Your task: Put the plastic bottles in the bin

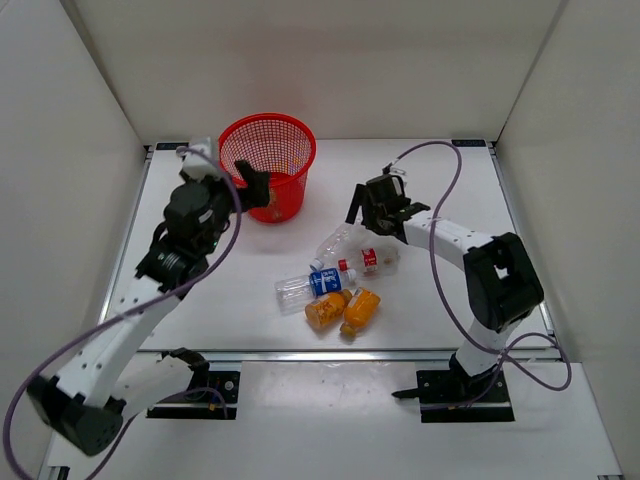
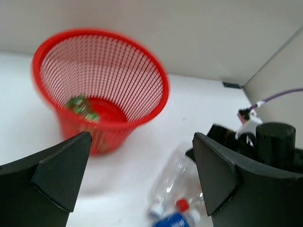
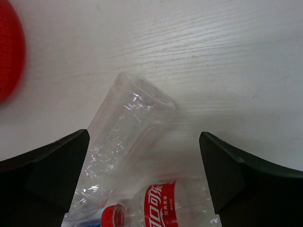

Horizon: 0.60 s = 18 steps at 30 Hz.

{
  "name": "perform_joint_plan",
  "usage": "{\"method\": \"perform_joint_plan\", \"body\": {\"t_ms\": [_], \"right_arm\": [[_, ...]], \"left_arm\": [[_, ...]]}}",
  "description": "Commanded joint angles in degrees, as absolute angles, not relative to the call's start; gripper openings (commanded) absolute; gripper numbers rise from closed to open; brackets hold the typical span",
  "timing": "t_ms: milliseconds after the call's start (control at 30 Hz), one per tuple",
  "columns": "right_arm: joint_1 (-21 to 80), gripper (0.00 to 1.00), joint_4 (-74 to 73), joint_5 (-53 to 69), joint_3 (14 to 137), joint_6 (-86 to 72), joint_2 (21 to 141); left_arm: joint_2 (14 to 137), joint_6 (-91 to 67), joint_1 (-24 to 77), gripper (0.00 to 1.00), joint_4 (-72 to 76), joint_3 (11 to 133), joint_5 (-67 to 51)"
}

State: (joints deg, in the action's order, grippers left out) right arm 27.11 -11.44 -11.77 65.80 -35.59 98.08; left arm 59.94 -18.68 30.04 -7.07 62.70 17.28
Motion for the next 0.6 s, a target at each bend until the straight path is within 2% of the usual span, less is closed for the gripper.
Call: {"method": "perform_joint_plan", "body": {"t_ms": [0, 167, 333, 433, 500, 533, 567], "right_arm": [[29.97, 0.99, -7.83, -18.8, 68.64, -39.9, 101.5], [31.2, 1.0, -6.77, -18.02, 73.02, -42.1, 107.83], [31.55, 0.97, -8.09, -18.98, 74.8, -45.17, 113.37], [31.99, 0.88, -7.56, -19.69, 76.54, -45.97, 116.18], [31.38, 0.72, -9.13, -19.86, 80.66, -45.71, 117.24], [31.03, 0.6, -9.05, -19.95, 81.55, -44.66, 117.51], [30.68, 0.55, -9.49, -20.13, 83.74, -44.21, 117.68]], "left_arm": [[52.49, -25.57, 28.56, 0.99, -20.62, 55.74, 17.22], [41.06, -26.81, 26.2, 0.99, -27.24, 50.37, 15.48], [37.98, -27.24, 25.48, 0.99, -30.76, 50.54, 13.97], [35.34, -28.92, 26.54, 0.99, -31.28, 49.22, 14.5], [34.98, -28.83, 25.93, 0.99, -33.04, 49.83, 13.81], [34.98, -28.13, 25.49, 0.99, -34.09, 49.83, 13.36], [34.89, -28.13, 25.14, 0.98, -34.45, 50.27, 13.45]]}}
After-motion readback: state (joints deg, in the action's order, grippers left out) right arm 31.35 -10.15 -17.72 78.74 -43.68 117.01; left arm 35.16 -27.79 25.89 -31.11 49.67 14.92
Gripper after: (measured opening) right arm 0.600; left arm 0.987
